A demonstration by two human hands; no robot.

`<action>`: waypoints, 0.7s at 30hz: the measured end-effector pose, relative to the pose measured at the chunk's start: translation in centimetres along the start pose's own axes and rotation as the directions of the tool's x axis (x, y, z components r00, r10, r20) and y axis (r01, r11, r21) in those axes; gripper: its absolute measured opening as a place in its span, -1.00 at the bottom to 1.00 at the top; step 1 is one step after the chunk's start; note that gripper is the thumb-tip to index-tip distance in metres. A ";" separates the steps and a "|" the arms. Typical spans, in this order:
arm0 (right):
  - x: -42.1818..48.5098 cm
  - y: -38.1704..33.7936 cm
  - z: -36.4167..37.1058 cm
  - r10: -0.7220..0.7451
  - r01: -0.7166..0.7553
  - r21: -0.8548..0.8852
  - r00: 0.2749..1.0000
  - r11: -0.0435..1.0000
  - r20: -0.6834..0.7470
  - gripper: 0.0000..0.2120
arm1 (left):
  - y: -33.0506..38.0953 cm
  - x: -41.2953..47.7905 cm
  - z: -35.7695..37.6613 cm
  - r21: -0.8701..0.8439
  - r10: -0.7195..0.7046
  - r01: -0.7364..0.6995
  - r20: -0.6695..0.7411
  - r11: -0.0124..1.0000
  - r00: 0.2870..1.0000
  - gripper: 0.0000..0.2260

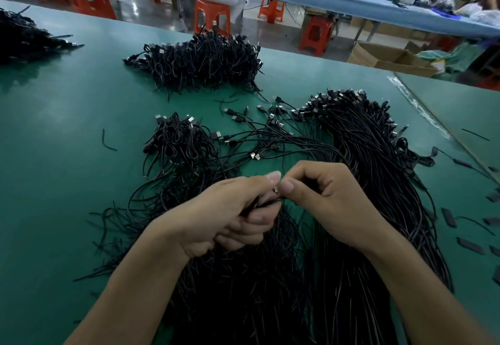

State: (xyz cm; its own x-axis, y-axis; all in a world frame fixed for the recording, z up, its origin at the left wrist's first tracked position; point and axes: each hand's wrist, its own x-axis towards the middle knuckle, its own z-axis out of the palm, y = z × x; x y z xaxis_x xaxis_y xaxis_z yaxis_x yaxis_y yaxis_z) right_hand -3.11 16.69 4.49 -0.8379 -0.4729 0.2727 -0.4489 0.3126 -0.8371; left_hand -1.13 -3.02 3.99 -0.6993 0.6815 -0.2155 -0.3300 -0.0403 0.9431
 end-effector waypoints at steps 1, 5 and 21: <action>-0.2 0.4 -0.1 0.015 -0.015 0.010 1.000 1.000 0.008 -0.65 | 0.1 -0.2 -0.3 -0.096 0.010 -0.005 0.056 0.995 0.998 -0.52; -1.5 2.3 -0.5 0.107 -0.107 -0.004 0.993 0.994 -0.058 -0.51 | 0.1 -0.3 -0.9 -0.420 0.128 -0.061 0.133 0.906 0.983 -0.59; 2.7 -1.2 1.6 0.076 -0.090 -0.183 0.994 0.979 -0.083 -0.55 | 0.4 -1.0 -0.4 -0.706 0.571 -0.350 0.094 0.616 0.816 -0.51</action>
State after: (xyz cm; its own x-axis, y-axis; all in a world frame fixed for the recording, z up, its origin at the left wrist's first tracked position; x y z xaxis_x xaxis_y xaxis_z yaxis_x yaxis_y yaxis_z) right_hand -4.32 13.75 5.49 -0.8924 -0.3775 0.2473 -0.4211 0.4994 -0.7571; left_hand -0.82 -4.05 4.46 -0.6994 0.6015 0.3861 -0.4060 -0.7789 0.4781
